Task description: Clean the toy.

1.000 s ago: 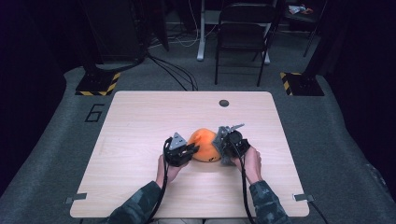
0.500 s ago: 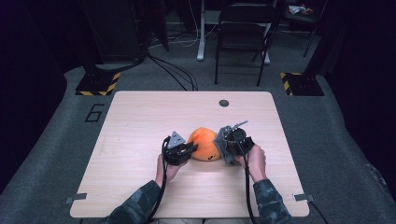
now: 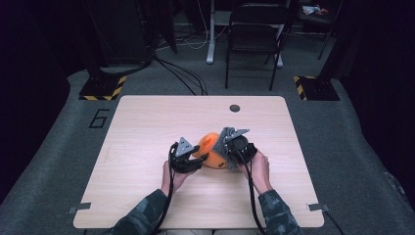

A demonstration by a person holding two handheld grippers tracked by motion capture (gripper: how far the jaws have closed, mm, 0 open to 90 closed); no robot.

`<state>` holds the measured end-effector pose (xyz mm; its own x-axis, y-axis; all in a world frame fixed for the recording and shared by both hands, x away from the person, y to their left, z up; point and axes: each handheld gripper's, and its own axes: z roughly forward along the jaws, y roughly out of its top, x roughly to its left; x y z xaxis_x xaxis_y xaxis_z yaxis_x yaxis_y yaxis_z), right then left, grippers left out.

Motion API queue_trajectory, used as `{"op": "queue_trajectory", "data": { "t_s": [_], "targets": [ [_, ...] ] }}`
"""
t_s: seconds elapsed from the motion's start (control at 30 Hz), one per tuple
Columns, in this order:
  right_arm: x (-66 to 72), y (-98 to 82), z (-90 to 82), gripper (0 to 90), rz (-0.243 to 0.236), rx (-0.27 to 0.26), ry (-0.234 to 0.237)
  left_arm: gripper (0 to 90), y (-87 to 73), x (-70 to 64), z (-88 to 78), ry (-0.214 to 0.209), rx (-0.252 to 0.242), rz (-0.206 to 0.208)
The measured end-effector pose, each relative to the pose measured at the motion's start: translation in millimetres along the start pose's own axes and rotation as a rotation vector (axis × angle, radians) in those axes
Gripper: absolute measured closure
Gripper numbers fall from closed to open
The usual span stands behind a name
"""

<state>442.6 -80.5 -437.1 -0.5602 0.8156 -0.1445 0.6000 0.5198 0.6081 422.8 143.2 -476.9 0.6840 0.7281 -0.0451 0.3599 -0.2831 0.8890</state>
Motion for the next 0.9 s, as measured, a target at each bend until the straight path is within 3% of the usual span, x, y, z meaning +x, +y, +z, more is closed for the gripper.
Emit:
{"op": "queue_trajectory", "data": {
  "t_s": [0.1, 0.2, 0.37, 0.47, 0.6, 0.77, 0.9],
  "targets": [
    [-3.4, -2.1, 0.7, 75.0, 0.015, 0.001, 0.007, 39.9, -2.4, 0.9, 5.2, -0.002, 0.026, 0.016],
    [-5.9, -2.7, 1.3, 75.0, 0.017, 0.001, 0.012, 41.7, -5.4, 1.2, 9.9, -0.004, 0.030, 0.043],
    [-5.6, -2.5, 1.1, 74.9, 0.021, -0.004, 0.010, 67.7, -9.0, -3.7, 11.5, 0.018, 0.022, 0.071],
    [-7.0, -1.2, -3.2, 74.9, 0.018, -0.012, 0.004, 76.3, -6.8, -6.7, 9.2, 0.027, 0.025, 0.072],
    [-11.6, 6.3, -22.3, 74.8, 0.051, -0.058, 0.006, 78.0, 2.2, -10.4, 0.8, 0.000, 0.004, 0.051],
    [-5.5, 14.0, -46.9, 74.6, 0.062, -0.178, 0.027, 78.0, 10.1, -24.9, -4.4, -0.048, -0.003, 0.078],
    [4.4, 12.4, -32.7, 74.3, 0.037, -0.151, 0.013, 77.5, 7.0, -27.0, -0.7, -0.056, 0.020, 0.085]
  ]
}}
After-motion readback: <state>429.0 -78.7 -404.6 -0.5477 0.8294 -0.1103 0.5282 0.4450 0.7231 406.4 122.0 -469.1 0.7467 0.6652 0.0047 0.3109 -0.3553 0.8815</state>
